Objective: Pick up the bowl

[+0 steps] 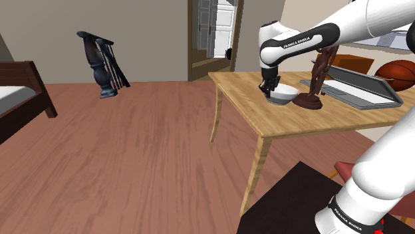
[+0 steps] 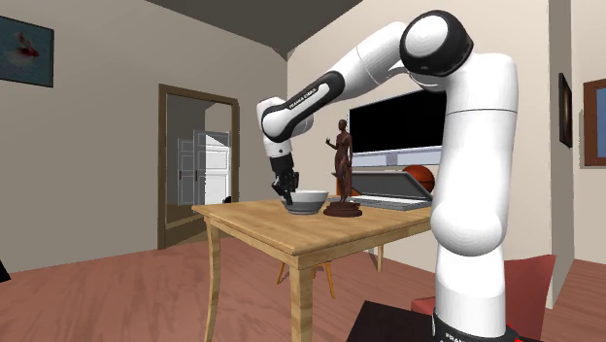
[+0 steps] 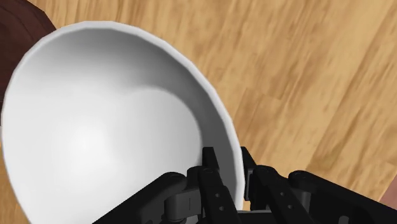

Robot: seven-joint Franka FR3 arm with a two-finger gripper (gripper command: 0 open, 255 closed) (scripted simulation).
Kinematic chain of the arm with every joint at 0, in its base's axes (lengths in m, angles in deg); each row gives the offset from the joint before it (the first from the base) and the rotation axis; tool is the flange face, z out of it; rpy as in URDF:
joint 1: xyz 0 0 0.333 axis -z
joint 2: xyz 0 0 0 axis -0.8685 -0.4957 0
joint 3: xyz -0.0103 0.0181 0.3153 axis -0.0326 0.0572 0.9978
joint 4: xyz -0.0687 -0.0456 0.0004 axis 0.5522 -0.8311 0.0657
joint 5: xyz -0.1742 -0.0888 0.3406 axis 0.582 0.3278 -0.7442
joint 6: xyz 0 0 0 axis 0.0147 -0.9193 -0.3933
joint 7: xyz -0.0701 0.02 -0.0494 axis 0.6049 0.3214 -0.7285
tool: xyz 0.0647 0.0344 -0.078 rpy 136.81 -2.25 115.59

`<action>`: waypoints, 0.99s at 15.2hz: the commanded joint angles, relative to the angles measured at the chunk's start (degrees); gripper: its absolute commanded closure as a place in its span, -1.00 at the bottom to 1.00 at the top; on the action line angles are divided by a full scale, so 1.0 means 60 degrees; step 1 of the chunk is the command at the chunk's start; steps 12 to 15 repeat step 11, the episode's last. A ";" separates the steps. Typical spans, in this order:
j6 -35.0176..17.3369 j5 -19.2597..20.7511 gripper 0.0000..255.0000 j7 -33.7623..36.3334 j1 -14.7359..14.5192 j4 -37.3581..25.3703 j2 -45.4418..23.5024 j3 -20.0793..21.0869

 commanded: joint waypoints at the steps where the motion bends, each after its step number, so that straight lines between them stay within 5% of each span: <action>1: 0.0244 -0.0029 1.00 -0.0083 -0.0005 -0.0206 0.0054 0.0006; 15: 0.1219 -0.0131 1.00 -0.0382 -0.0032 -0.1084 0.0190 0.0039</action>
